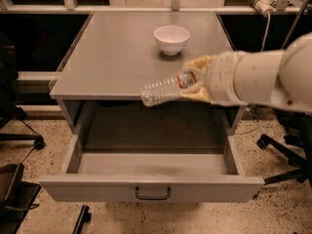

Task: Pick water bottle from top drawer and place on counter

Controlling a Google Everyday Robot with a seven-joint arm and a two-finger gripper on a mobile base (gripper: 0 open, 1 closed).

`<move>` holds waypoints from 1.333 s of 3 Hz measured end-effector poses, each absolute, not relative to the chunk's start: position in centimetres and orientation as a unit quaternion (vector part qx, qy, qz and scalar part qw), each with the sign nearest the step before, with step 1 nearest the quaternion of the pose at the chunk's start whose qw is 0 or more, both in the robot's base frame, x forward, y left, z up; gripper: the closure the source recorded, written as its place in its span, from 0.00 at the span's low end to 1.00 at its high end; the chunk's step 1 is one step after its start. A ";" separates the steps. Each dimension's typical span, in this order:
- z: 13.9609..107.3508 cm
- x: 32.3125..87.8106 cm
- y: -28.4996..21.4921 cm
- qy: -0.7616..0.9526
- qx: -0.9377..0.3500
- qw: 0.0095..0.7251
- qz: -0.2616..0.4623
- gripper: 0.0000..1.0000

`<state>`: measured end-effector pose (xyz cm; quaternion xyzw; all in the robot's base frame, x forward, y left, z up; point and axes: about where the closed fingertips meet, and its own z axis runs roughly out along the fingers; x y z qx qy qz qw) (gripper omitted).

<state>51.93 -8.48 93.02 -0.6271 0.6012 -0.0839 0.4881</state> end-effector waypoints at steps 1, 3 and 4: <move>97.7 56.2 -8.0 0.563 -0.645 0.509 -0.092 1.00; 98.3 65.3 -6.5 0.532 -0.657 0.531 -0.052 1.00; 95.3 67.6 -6.2 0.544 -0.648 0.532 -0.024 1.00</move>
Offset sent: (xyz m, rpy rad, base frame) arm 0.1562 0.0116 0.0676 0.0549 -0.0852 0.1794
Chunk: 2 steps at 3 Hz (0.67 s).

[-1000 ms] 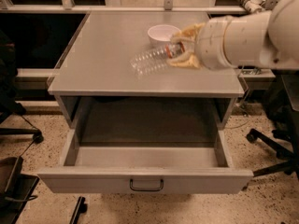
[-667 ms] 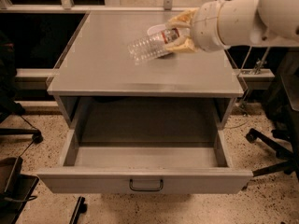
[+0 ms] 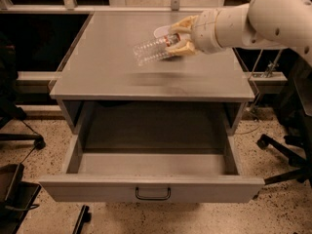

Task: Pick water bottle from top drawer and place on counter

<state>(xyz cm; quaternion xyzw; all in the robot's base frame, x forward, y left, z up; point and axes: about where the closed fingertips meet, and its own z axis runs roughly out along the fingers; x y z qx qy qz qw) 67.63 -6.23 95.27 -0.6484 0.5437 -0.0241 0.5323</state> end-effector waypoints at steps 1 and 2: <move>94.8 67.8 -6.2 0.545 -0.648 0.531 -0.021 0.81; 94.8 67.8 -6.2 0.545 -0.648 0.531 -0.021 0.58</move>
Offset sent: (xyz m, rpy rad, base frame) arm 0.0014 0.0002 -0.0044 0.0018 0.0063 0.0011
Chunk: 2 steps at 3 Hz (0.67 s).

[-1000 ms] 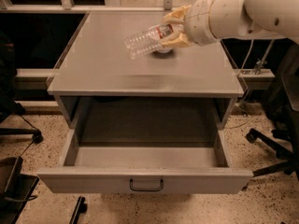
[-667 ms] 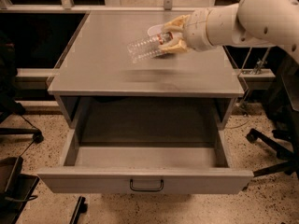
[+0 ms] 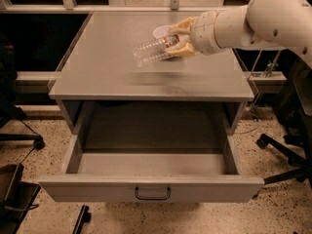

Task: Pick water bottle from top drawer and place on counter

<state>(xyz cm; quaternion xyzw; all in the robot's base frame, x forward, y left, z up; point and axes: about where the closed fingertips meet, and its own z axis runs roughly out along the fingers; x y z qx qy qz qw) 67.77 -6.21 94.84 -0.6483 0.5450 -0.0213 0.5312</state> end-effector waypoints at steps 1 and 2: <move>94.8 67.8 -6.2 0.545 -0.648 0.531 -0.021 0.35; 94.8 67.8 -6.2 0.545 -0.648 0.531 -0.021 0.12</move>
Offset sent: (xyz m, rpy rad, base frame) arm 0.0000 0.0000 0.0000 0.0000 0.0000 0.0000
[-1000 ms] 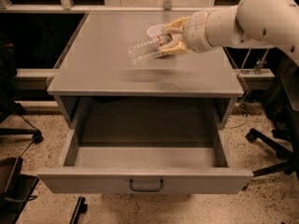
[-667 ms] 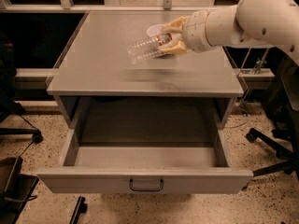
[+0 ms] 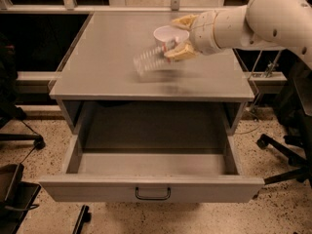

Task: Pick water bottle from top drawer and place on counter

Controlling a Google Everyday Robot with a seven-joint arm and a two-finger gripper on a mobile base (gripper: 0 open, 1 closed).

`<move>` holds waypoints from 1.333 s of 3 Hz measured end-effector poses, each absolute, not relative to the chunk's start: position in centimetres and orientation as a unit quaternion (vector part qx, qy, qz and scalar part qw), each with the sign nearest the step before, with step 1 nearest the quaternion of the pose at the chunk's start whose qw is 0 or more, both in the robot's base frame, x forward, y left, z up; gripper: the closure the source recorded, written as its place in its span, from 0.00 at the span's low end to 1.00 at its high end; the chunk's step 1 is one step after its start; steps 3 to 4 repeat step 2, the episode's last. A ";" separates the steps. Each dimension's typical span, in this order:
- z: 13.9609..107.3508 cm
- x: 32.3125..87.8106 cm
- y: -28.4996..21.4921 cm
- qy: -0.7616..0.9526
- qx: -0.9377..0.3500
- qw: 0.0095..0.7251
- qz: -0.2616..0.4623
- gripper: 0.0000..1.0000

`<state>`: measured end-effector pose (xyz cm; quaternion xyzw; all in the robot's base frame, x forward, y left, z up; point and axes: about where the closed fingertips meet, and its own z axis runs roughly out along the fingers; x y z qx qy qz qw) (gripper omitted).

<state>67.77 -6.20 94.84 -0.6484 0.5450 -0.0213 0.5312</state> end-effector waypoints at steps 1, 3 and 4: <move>94.8 67.8 -6.2 0.545 -0.648 0.531 -0.021 0.00; 94.8 67.8 -6.2 0.545 -0.648 0.531 -0.021 0.00; 94.8 67.8 -6.2 0.545 -0.648 0.531 -0.021 0.00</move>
Offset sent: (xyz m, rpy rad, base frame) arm 0.0000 0.0000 0.0000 0.0000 0.0000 0.0000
